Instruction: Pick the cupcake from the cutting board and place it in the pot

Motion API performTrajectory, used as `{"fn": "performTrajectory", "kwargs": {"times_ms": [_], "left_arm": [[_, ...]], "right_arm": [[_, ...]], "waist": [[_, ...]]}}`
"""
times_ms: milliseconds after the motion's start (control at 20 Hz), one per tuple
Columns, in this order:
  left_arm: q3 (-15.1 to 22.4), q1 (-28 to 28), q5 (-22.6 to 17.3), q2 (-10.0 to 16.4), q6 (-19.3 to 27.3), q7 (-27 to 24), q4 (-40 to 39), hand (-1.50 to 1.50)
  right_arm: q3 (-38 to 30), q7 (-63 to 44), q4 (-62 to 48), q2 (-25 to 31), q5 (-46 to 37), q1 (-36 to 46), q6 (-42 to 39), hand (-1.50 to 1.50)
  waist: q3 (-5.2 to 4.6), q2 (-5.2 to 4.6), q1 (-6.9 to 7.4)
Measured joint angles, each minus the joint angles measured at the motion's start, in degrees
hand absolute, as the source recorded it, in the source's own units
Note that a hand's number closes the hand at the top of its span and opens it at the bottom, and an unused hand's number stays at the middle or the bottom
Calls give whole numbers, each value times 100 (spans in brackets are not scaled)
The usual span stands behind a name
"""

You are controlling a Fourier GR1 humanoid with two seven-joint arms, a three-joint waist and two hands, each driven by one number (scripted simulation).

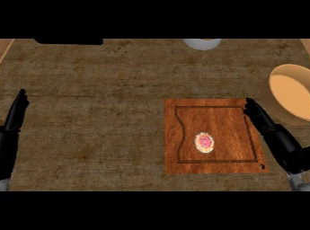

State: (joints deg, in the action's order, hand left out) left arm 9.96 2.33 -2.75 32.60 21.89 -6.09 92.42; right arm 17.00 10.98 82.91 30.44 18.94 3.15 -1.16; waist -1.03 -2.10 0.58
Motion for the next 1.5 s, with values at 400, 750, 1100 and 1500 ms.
{"fn": "performTrajectory", "kwargs": {"times_ms": [400,750,1100,1500], "left_arm": [[141,36,-634,-956,65,-23,117,0],[375,16,-926,-1615,-40,-296,53,0],[312,-182,-976,-1774,-208,-307,-108,0],[407,-199,-876,-1845,-226,-317,-123,0]], "right_arm": [[-1233,1693,647,390,-417,312,546,-150],[-1498,3843,937,-569,-894,-894,1502,-150],[-1248,4202,2177,-654,-1715,-2306,1729,-150],[-801,2166,2880,276,-3729,-3030,2006,-150]], "waist": [[69,280,-402],[103,244,-305],[97,229,-192],[73,206,-89]]}}
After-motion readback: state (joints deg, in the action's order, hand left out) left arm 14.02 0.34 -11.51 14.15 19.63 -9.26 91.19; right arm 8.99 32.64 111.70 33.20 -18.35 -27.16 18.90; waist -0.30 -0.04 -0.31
